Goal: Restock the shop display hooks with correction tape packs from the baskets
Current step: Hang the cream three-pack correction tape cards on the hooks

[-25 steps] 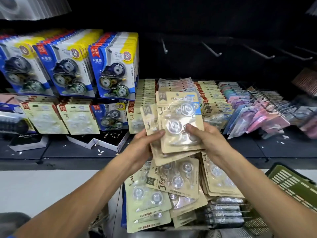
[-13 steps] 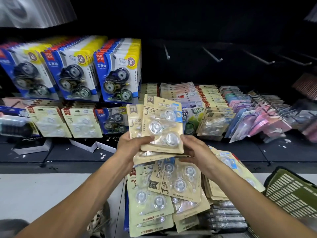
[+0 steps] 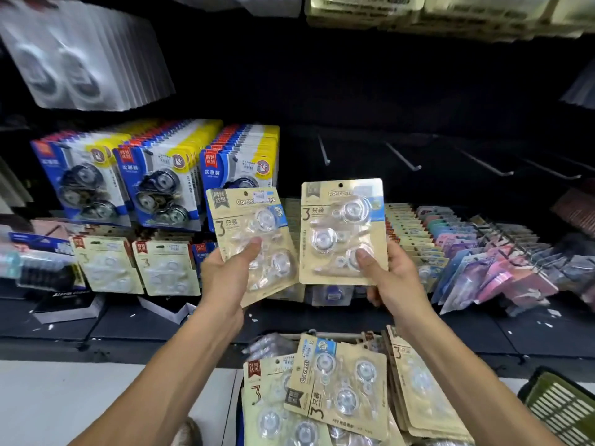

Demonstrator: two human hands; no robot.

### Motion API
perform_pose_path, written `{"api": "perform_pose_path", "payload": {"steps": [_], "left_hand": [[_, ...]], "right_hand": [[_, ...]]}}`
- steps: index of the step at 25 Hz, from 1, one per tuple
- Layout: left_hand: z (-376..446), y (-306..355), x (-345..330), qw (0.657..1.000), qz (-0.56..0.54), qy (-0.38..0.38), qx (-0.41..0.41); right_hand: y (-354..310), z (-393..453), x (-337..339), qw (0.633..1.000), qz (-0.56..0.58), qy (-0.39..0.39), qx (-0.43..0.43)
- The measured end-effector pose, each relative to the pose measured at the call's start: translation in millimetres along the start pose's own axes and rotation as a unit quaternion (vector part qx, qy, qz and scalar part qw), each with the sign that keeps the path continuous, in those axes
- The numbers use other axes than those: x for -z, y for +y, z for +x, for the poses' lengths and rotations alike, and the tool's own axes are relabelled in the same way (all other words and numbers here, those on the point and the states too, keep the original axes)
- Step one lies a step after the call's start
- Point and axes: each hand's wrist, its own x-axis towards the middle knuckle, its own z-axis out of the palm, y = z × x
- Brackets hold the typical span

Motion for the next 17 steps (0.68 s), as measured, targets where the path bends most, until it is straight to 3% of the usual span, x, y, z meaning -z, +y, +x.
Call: {"api": "perform_pose_path", "payload": {"steps": [4, 8, 12, 17], "left_hand": [[-2.5, 25.4, 0.4, 0.996, 0.033, -0.015, -0.086], [-3.5, 26.6, 1.5, 0.996, 0.031, -0.025, -0.082], [1.9, 29.2, 2.2, 0.997, 0.021, -0.024, -0.076], [4.4, 30.3, 2.5, 0.996, 0.011, -0.042, -0.075]], "right_hand": [[-15.9, 32.5, -12.5, 0.999, -0.037, 0.011, -0.005], [-15.7, 45.3, -22.6, 0.997, -0.04, 0.057, -0.042], [-14.9, 41.6, -25.3, 0.987, -0.047, 0.153, -0.001], [-20.4, 36.9, -33.3, 0.978, -0.087, 0.187, 0.018]]}}
